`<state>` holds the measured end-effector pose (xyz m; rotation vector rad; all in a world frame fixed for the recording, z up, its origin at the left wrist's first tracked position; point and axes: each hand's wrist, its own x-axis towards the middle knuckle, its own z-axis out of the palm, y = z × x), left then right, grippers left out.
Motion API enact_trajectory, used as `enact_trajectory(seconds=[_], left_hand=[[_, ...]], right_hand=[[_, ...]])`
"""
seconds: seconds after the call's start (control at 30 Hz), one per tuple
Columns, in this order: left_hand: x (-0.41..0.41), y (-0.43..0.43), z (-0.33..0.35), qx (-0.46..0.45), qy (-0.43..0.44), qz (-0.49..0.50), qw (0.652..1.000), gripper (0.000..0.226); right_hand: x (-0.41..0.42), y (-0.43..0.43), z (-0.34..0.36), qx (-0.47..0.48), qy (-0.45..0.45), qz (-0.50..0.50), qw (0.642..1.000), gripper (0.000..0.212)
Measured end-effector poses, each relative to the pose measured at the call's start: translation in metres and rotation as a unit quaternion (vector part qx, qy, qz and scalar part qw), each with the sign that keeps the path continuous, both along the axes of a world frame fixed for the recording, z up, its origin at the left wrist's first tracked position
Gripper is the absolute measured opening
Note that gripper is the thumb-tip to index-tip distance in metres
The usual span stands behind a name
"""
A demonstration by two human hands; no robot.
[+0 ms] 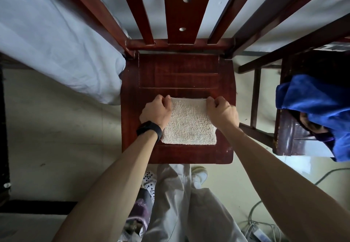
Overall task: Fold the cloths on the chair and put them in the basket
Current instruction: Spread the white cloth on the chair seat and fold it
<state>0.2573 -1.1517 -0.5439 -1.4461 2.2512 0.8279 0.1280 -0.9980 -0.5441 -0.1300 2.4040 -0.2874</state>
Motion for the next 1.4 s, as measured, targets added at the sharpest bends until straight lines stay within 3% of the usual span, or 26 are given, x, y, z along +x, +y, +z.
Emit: enact_trajectory(seconds=[0.07,0.17,0.23,0.3,0.4,0.5,0.63,0.87,1.0,1.1,1.17,1.27,1.4], left_hand=[[0.003,0.006,0.003,-0.047,0.025,-0.014,0.998,0.040],[0.022,0.023,0.010,-0.152,0.135,-0.072,0.977,0.030],[0.037,0.040,0.008,-0.190,0.181,-0.152,0.953,0.029],[0.048,0.055,0.004,-0.154,0.180,-0.257,0.937,0.040],[0.051,0.065,-0.006,-0.126,0.147,-0.337,0.922,0.059],[0.047,0.056,-0.020,-0.118,0.106,-0.335,0.929,0.063],[0.052,0.052,-0.034,-0.109,0.097,-0.335,0.931,0.067],[0.057,0.060,-0.034,-0.094,0.062,-0.282,0.953,0.071],[0.058,0.064,-0.015,-0.049,0.041,-0.136,0.989,0.079],[0.060,0.059,0.004,-0.057,0.145,-0.079,0.985,0.067],[0.054,0.054,0.012,-0.021,0.176,0.044,0.983,0.059],[0.040,0.047,0.015,0.105,0.133,0.225,0.960,0.062],[0.027,0.032,0.016,0.178,0.070,0.270,0.944,0.052]], right_hand=[[0.004,0.001,0.004,-0.003,0.028,-0.022,0.999,0.046],[0.026,0.013,0.016,-0.092,0.110,-0.044,0.989,0.036],[0.049,0.026,0.020,-0.140,0.197,0.024,0.970,0.029],[0.071,0.037,0.019,-0.143,0.232,0.121,0.954,0.034],[0.086,0.041,0.010,-0.122,0.180,0.248,0.944,0.055],[0.071,0.035,-0.003,-0.086,0.131,0.289,0.944,0.061],[0.059,0.037,-0.020,-0.057,0.134,0.318,0.937,0.066],[0.074,0.042,-0.021,-0.022,0.115,0.247,0.962,0.074],[0.082,0.047,-0.002,-0.028,0.102,0.114,0.988,0.081],[0.079,0.049,0.015,-0.071,0.097,0.003,0.993,0.073],[0.073,0.046,0.020,-0.118,0.051,-0.103,0.986,0.065],[0.059,0.034,0.022,-0.150,-0.033,-0.241,0.958,0.062],[0.038,0.025,0.019,-0.106,-0.117,-0.242,0.957,0.056]])
